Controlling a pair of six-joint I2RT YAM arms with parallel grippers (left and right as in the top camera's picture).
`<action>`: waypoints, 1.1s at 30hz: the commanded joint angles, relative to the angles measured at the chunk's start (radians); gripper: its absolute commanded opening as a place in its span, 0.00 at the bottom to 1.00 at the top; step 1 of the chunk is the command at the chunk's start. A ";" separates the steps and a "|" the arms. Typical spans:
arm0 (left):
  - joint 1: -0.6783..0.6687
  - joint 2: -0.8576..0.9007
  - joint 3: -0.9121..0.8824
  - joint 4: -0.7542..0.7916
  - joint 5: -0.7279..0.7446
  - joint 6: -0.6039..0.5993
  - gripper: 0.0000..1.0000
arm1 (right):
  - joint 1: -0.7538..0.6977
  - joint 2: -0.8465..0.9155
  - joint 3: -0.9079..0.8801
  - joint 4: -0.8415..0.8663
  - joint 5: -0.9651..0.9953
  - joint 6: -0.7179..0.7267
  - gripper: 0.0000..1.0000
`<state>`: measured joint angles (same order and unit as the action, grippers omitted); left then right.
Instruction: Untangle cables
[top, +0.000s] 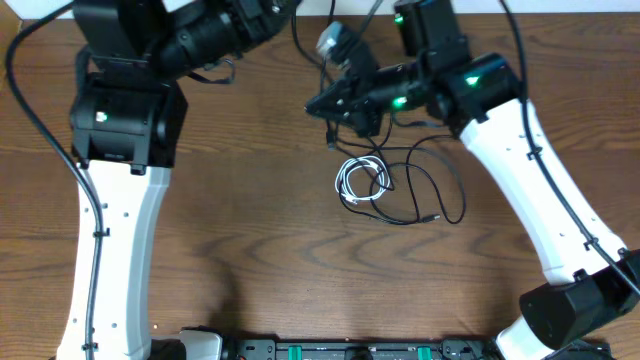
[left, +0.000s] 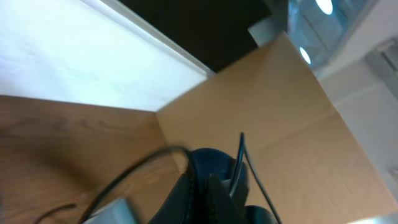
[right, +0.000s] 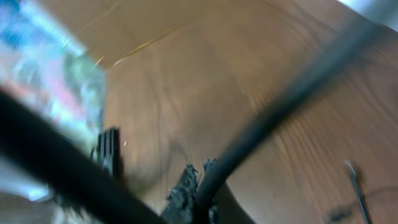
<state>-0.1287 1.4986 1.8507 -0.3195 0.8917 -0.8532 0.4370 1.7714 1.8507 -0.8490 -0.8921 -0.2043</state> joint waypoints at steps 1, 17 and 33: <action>0.035 0.001 0.004 -0.010 0.008 0.060 0.12 | -0.055 -0.036 0.014 -0.011 0.037 0.079 0.01; 0.063 0.002 -0.002 -0.432 -0.314 0.331 0.25 | -0.276 -0.169 0.243 -0.200 0.486 0.339 0.01; 0.048 0.006 -0.034 -0.513 -0.348 0.456 0.25 | -0.657 -0.165 0.694 -0.251 0.753 0.252 0.01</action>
<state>-0.0708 1.4986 1.8309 -0.8310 0.5575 -0.4488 -0.1608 1.6127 2.5183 -1.1194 -0.1879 0.0792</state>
